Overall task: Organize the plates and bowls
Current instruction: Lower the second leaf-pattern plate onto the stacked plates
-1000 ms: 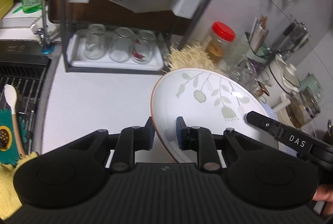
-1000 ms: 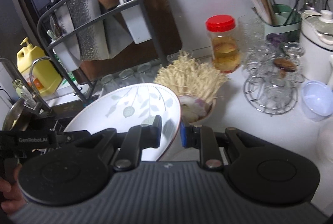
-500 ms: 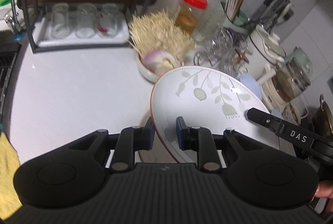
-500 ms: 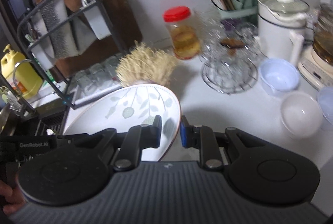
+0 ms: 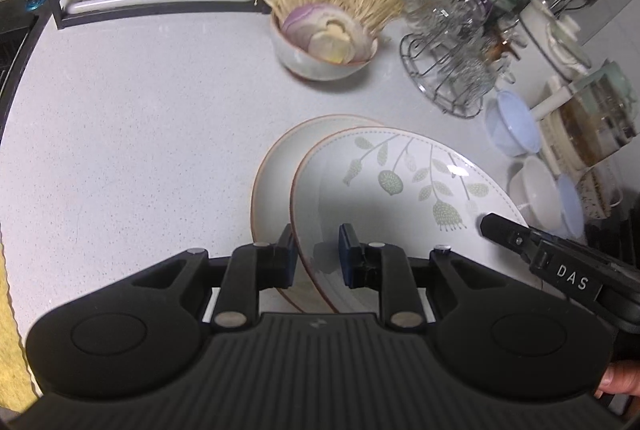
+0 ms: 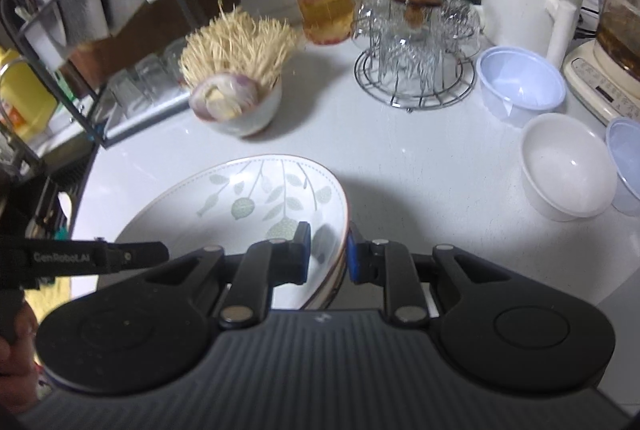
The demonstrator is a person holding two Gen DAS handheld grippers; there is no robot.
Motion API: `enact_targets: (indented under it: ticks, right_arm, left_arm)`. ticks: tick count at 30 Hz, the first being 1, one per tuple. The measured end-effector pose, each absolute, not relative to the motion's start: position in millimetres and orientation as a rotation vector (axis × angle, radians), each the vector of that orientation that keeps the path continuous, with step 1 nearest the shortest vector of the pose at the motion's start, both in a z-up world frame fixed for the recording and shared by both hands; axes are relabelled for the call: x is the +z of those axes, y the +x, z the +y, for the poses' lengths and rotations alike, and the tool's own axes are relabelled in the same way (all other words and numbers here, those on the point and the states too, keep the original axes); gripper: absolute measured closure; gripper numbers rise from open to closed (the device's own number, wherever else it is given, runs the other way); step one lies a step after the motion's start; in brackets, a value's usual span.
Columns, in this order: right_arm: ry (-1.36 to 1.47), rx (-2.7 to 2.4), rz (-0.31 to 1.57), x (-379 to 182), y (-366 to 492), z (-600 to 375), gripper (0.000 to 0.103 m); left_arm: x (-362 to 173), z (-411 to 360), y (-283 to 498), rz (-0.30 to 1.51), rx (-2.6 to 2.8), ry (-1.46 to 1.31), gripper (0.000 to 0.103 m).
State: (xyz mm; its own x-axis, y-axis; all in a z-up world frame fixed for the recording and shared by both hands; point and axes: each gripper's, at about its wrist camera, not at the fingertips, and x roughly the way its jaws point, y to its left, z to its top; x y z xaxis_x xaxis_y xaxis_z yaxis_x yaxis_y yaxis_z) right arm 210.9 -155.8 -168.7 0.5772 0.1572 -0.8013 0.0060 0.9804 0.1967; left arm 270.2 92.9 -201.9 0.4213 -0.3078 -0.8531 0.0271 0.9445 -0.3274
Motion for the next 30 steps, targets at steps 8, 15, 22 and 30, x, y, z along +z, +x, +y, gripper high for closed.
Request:
enact_targets:
  ticks: [8,15,22,30]
  right_arm:
    - [0.12,0.146,0.964,-192,223,-151,0.081]
    - [0.084,0.17,0.963,-204,227,-150,0.081]
    - [0.08,0.18,0.956,-212,231,-152,0.081]
    - [0.07,0.199,0.936,-219,236,-153,0.08]
  left_arm:
    - [-218,91,282,1.136,-0.158,-0.261,0.078]
    - [-227,90,284,1.147,-0.143,-0.267,0.078]
    - [-232,87,284,1.144,-0.131,-0.264,0.077]
    - [-235,90,286,1.148,-0.134,-0.299,0.077]
